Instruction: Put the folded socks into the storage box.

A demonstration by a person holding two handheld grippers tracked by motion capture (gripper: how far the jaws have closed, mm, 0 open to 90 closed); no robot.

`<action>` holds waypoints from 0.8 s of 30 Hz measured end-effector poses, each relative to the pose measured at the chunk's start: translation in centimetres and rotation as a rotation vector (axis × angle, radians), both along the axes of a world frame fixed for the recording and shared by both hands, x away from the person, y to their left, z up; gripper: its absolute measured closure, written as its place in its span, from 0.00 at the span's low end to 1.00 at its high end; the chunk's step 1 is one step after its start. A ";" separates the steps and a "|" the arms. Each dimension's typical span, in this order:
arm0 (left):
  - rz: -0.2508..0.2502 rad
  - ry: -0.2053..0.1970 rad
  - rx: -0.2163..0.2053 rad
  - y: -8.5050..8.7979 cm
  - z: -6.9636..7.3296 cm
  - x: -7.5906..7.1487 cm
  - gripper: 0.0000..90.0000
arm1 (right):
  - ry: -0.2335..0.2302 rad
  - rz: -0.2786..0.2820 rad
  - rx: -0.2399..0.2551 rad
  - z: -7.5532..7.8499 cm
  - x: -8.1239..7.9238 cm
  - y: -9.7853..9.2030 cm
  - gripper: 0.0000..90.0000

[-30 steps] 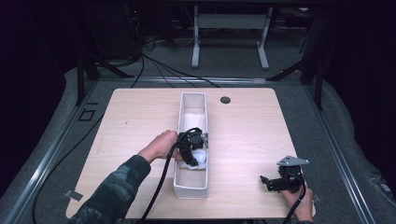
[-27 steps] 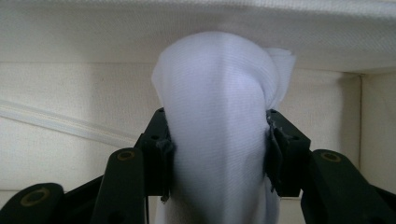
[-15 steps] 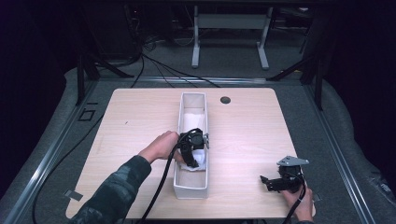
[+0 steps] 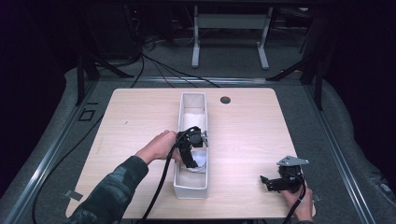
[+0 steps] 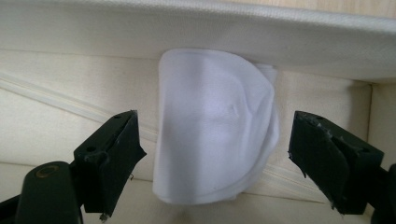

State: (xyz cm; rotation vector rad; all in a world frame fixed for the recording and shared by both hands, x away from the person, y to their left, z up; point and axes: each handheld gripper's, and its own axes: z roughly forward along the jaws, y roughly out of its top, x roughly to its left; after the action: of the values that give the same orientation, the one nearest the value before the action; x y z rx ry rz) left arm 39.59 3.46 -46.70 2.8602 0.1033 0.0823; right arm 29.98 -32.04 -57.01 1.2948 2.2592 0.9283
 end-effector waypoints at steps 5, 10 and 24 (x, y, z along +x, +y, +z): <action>0.016 -0.007 -0.032 0.6 1.3 -0.1 0.16 | 0.000 0.000 0.000 0.0 0.0 0.0 0.00; 0.034 -0.025 -0.069 1.4 2.8 -0.6 0.14 | -0.001 -0.001 -0.002 0.0 0.0 0.0 0.00; 0.094 -0.085 -0.154 5.1 6.6 -2.0 0.07 | -0.001 -0.002 -0.002 0.0 0.0 0.0 0.00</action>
State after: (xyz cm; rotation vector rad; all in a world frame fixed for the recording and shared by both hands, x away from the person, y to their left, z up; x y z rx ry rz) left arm 37.62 8.53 -40.14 2.6935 0.2167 0.2049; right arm 29.97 -32.03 -57.01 1.2955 2.2564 0.9261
